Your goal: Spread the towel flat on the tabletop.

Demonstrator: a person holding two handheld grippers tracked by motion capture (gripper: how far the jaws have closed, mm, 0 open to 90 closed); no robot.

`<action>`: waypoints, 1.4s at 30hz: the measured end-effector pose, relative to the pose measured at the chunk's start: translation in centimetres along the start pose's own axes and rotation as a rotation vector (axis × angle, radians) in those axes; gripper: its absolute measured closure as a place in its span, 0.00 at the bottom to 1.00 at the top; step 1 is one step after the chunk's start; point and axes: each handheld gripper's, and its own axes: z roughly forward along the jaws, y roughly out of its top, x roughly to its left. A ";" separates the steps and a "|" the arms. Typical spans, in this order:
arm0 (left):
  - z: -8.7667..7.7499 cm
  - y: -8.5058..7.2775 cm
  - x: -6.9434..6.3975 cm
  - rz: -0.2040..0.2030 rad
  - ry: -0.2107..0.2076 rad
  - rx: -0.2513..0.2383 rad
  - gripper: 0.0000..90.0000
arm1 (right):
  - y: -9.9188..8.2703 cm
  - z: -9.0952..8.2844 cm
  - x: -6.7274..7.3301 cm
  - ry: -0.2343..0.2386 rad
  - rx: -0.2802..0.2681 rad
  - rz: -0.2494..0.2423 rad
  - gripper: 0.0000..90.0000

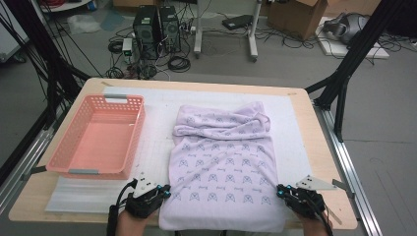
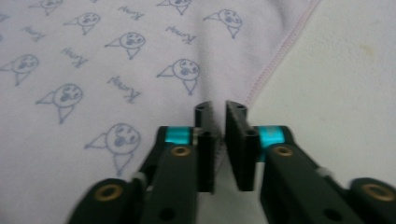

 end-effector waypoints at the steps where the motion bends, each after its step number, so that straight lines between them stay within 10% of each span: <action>1: -0.2 0.0 0.1 -0.002 -0.012 0.005 0.98 | 0.0 -0.1 -0.1 0.005 -0.002 0.000 0.98; 12: -3.3 -1.4 0.0 0.000 -0.069 -0.010 0.97 | -1.5 -3.6 0.7 0.048 -0.013 -0.033 0.99; 15: -2.9 -1.1 0.1 -0.017 -0.055 -0.021 0.67 | -1.5 -3.2 0.7 0.042 0.001 -0.015 0.78; 19: -1.9 -0.1 1.1 -0.073 -0.047 -0.057 0.58 | -0.9 -2.4 0.4 0.018 -0.017 0.009 0.68; 24: 0.6 0.8 1.1 -0.087 -0.080 0.015 0.58 | 0.1 -0.7 -0.1 -0.019 -0.017 0.039 0.65; 27: 0.6 0.7 0.0 0.056 0.028 0.019 0.78 | 0.0 0.2 -0.1 -0.044 0.003 0.025 0.78; 29: 0.3 0.6 0.2 0.030 0.009 0.025 0.96 | -0.1 0.0 -0.2 -0.020 0.003 0.036 0.98; 38: -3.4 -2.3 0.0 -0.007 -0.070 0.026 0.96 | -1.9 -3.0 0.8 0.066 0.018 -0.016 0.99; 42: -3.0 -1.7 0.2 -0.009 -0.069 -0.020 0.65 | -1.7 -3.2 1.1 0.039 -0.027 -0.017 0.76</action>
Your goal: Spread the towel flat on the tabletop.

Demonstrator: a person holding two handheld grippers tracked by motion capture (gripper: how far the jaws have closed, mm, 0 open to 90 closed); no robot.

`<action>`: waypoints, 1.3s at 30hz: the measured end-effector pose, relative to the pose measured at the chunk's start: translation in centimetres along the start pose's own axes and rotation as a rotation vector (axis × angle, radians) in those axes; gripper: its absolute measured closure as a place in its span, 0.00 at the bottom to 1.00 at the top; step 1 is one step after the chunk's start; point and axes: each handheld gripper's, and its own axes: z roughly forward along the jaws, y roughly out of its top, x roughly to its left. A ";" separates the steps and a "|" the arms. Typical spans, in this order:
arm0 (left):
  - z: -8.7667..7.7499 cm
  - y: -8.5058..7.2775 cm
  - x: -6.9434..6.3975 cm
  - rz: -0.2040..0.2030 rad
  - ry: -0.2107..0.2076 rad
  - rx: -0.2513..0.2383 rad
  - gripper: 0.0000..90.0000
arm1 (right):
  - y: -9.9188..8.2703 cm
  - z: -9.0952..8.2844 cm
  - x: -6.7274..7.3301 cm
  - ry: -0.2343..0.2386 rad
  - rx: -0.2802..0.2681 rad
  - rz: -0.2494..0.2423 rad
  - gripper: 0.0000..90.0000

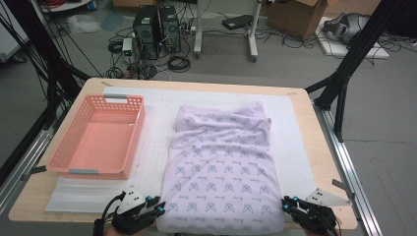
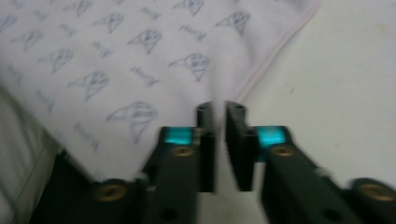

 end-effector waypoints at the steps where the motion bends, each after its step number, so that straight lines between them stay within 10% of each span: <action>1: 0.2 0.4 0.3 -0.014 0.007 -0.017 0.62 | 0.2 0.2 -0.1 -0.006 -0.012 0.016 0.74; 8: 3.4 2.5 2.0 -0.055 0.020 -0.002 0.61 | 1.7 3.0 -1.0 -0.077 0.012 0.027 0.71; 12: 4.1 2.4 1.1 -0.002 0.069 0.003 0.61 | 1.9 3.9 -1.3 -0.098 0.019 0.029 0.78; 16: 4.0 2.2 0.4 0.039 0.100 0.010 0.97 | 1.8 3.8 -0.9 -0.076 0.023 0.008 0.98; 20: 3.1 1.8 0.4 0.008 0.088 0.012 0.98 | 1.4 3.1 -0.9 -0.051 0.027 0.014 0.98; 31: -0.1 -0.2 -0.8 0.026 0.018 -0.001 0.95 | -0.5 -0.3 0.1 0.006 0.014 -0.015 0.98; 34: 0.2 0.4 -0.4 0.004 0.029 -0.031 0.67 | -0.4 0.2 -0.1 0.002 0.019 0.019 0.76; 39: 1.8 1.6 1.1 -0.040 0.046 -0.032 0.63 | 0.9 1.5 -0.8 -0.049 -0.002 0.034 0.72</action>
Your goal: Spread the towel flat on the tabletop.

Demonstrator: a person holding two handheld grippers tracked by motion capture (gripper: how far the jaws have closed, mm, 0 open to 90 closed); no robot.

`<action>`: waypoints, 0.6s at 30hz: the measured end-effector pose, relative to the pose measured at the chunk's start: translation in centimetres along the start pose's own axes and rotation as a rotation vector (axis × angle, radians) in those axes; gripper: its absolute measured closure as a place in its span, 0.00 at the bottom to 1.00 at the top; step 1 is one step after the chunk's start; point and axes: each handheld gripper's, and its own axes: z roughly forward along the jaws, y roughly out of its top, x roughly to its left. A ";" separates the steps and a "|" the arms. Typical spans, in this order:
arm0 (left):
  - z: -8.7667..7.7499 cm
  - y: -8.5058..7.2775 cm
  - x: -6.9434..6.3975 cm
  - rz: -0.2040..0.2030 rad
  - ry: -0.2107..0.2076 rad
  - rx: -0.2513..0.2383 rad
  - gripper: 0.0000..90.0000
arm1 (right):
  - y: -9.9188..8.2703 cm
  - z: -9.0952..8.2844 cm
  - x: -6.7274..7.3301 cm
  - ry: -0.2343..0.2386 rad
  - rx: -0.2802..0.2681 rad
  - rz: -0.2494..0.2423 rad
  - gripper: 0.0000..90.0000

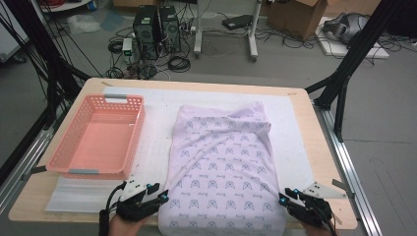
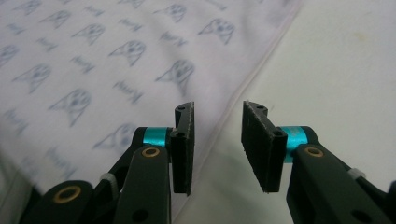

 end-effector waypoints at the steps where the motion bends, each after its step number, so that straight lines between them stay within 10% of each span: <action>1: 0.5 0.2 0.2 -0.010 -0.010 0.009 0.63 | 0.2 0.4 -0.2 -0.009 -0.001 0.003 0.73; 4: 1.8 0.3 -0.2 0.005 -0.030 0.036 0.64 | 0.7 1.7 -0.5 -0.018 0.025 0.005 0.75; 7: 1.9 0.1 -1.0 0.072 0.042 0.030 0.76 | 0.8 2.1 -0.2 0.004 0.025 -0.015 0.95; 9: 1.7 0.1 -1.0 0.047 0.017 0.037 0.95 | 0.8 2.0 0.1 0.006 0.030 -0.037 0.98; 18: -1.7 -2.0 -1.5 0.031 -0.024 0.065 0.96 | -1.0 -0.8 0.5 0.069 0.046 -0.045 0.99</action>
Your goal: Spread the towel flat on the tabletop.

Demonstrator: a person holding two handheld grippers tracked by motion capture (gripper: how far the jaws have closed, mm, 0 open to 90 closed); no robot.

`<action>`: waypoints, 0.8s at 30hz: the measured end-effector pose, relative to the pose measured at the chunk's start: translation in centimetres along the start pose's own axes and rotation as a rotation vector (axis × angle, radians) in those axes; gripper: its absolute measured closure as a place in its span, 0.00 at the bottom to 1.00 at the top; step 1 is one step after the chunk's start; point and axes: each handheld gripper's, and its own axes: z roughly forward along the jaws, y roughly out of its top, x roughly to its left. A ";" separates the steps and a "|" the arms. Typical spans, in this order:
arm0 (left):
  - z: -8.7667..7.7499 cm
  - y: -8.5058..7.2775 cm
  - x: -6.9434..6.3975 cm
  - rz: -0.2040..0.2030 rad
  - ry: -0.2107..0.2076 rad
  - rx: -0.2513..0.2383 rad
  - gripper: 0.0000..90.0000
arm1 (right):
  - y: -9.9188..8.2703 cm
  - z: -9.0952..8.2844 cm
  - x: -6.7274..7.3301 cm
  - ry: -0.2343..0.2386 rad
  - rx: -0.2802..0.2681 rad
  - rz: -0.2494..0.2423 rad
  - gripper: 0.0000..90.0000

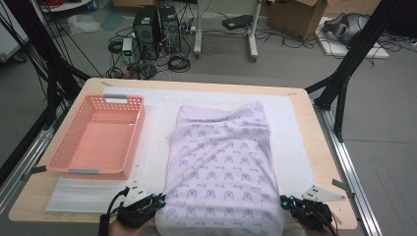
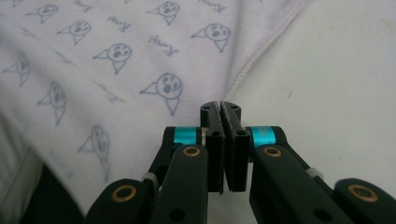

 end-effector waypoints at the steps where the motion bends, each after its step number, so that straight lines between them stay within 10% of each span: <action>1: -0.3 -0.3 -0.1 0.012 -0.009 0.002 0.96 | -0.2 -0.4 0.3 0.011 0.003 -0.003 0.99; 9: 0.1 0.7 0.4 -0.009 -0.013 -0.080 0.64 | -0.2 -0.7 0.6 0.018 -0.036 0.031 0.77; 17: 3.1 2.7 2.0 -0.043 -0.021 -0.047 0.64 | 1.8 2.4 -0.6 -0.060 -0.027 0.044 0.71; 20: 3.5 2.2 0.9 0.043 0.046 -0.043 0.74 | 1.8 2.7 -0.8 -0.073 -0.022 0.031 0.87; 22: 3.2 2.1 1.1 0.026 0.036 -0.039 0.96 | 1.6 2.5 -0.9 -0.031 -0.016 0.039 0.97; 24: 2.8 2.0 0.9 0.030 0.051 -0.028 0.97 | 1.4 2.3 -0.8 -0.025 -0.014 0.044 0.98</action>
